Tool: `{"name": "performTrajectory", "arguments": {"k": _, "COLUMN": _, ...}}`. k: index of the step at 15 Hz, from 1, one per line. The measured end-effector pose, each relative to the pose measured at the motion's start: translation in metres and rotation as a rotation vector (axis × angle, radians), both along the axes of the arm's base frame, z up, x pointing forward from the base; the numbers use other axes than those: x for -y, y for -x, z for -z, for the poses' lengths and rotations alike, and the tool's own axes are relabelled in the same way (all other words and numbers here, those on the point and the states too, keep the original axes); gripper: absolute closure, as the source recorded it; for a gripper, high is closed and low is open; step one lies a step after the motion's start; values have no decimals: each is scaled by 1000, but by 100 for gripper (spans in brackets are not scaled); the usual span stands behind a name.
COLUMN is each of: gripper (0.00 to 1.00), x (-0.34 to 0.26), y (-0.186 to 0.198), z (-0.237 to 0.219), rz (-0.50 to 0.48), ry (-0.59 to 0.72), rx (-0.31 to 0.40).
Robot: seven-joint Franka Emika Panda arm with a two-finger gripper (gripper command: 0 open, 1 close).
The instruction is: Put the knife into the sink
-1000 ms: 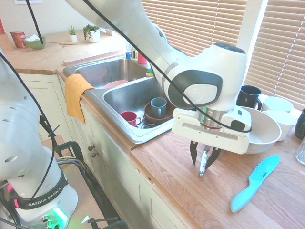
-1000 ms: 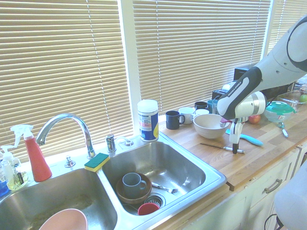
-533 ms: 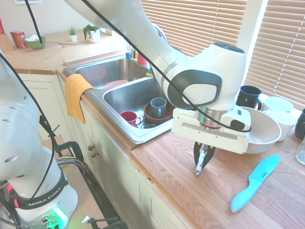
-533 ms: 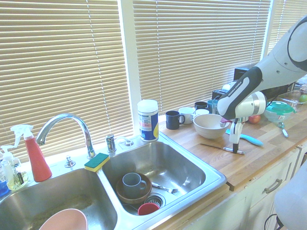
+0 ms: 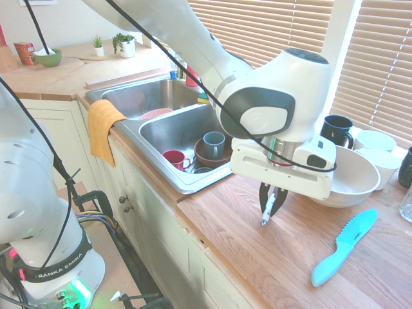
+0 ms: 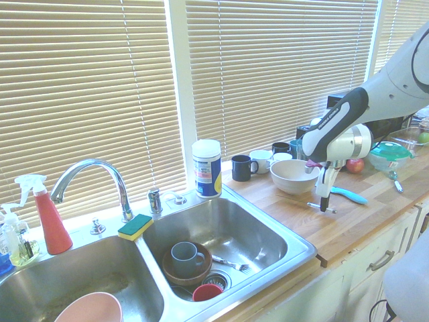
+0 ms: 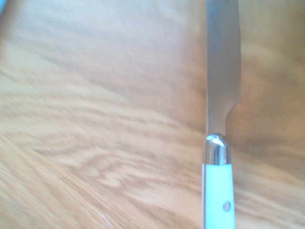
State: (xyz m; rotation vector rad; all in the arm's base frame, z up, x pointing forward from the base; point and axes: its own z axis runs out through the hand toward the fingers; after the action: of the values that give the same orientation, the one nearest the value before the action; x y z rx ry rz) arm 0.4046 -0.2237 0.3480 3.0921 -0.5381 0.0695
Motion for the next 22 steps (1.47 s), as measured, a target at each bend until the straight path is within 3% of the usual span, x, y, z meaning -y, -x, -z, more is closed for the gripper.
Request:
{"name": "performTrajectory", "arguments": {"k": 5, "gripper": 100, "x": -41, "y": -6, "z": -33, "rz": 67, "ry": 11, "rx": 54}}
{"name": "performTrajectory", "arguments": {"k": 8, "gripper": 100, "x": -87, "y": -12, "z": -39, "rz": 173, "ry": 27, "rx": 62}}
{"name": "performTrajectory", "arguments": {"k": 18, "gripper": 100, "x": -306, "y": -23, "z": -19, "rz": 436, "ry": 29, "rx": 81}}
{"name": "performTrajectory", "arguments": {"k": 22, "gripper": 100, "x": -349, "y": -33, "z": 13, "rz": 527, "ry": 11, "rx": 111}}
